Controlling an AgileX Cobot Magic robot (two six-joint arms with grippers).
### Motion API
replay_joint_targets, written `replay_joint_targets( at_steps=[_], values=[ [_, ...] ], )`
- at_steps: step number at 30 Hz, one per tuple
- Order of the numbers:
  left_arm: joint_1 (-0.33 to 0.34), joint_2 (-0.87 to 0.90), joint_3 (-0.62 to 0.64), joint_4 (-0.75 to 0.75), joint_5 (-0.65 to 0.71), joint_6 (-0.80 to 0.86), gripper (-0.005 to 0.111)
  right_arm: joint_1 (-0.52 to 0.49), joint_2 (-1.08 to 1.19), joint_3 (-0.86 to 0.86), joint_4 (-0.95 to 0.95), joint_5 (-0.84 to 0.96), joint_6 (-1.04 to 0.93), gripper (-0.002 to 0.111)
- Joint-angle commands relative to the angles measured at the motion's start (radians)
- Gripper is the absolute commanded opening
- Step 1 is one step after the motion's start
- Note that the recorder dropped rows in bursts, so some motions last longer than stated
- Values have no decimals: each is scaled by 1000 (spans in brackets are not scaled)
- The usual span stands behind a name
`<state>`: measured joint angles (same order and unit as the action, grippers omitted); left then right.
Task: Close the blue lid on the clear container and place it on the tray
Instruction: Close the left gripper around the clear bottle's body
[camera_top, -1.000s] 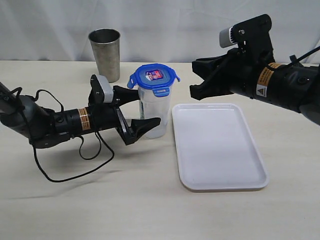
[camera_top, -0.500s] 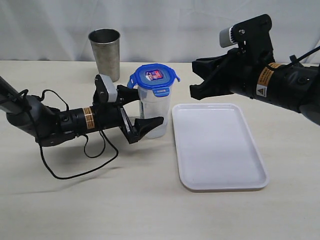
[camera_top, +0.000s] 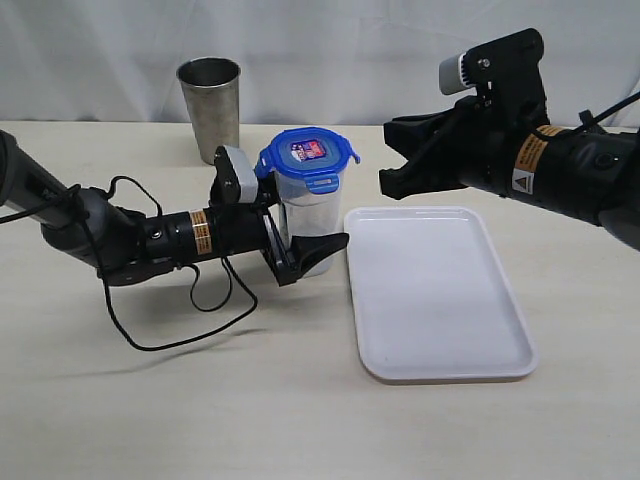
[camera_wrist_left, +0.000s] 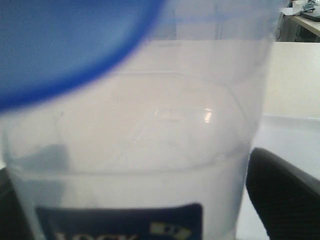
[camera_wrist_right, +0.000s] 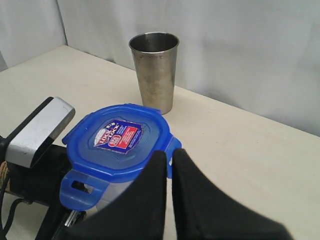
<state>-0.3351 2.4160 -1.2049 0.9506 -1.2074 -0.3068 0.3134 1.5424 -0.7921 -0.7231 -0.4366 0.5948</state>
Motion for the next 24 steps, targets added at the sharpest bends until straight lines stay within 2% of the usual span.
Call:
replay_joint_targets(
  at_steps=[1, 24],
  values=[
    [-2, 0, -7, -14, -2, -9, 92, 2, -10, 4, -2, -1, 4, 4],
    [-2, 0, -7, -5, -11, -7, 92, 2, -10, 4, -2, 3, 12, 4]
  ],
)
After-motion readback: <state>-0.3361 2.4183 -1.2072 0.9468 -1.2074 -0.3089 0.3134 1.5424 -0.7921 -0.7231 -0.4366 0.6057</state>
